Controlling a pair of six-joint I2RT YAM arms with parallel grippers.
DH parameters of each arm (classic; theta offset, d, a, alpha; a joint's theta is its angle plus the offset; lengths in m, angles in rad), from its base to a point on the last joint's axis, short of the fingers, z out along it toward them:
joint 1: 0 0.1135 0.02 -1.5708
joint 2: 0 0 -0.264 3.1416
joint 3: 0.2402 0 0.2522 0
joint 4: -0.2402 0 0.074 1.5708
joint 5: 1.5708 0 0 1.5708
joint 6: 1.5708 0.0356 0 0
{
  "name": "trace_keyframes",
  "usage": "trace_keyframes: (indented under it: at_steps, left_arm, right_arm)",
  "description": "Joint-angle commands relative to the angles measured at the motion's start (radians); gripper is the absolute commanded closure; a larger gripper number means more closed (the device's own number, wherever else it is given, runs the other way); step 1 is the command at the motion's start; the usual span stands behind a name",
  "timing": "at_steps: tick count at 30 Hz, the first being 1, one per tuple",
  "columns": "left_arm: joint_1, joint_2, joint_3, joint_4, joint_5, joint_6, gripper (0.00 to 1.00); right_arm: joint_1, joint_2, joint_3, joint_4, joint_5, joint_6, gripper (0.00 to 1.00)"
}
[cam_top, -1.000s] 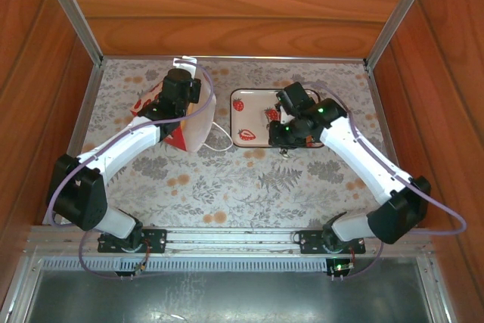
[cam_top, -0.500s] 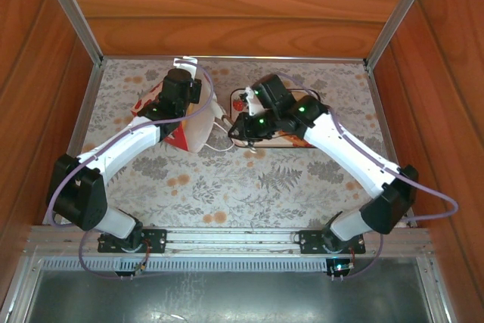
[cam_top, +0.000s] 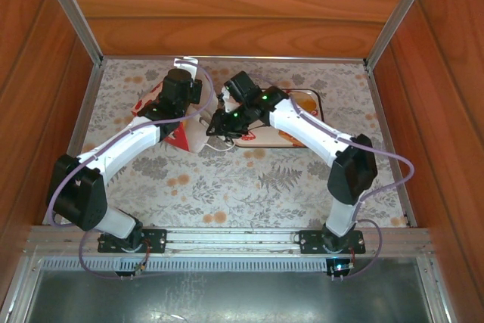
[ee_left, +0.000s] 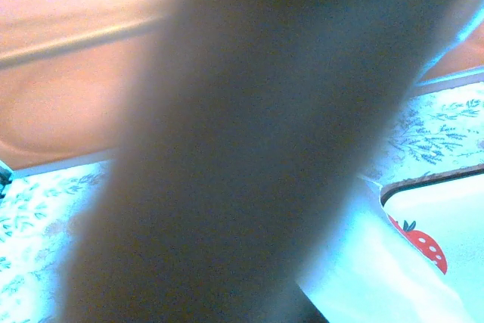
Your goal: Take the fake bread out of the paper bag
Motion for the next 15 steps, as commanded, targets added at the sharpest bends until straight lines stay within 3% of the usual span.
trace_keyframes:
  at_steps: [1,15]
  left_arm:
    - [0.007,-0.017,-0.01,0.006,0.033,-0.013,1.0]
    - [0.007,-0.04,-0.032,0.006,0.052,0.001,1.0]
  right_arm:
    - [0.006,0.036,0.06,0.004,-0.035,0.008,0.57]
    - [0.004,0.158,0.118,0.006,-0.058,0.027,0.54]
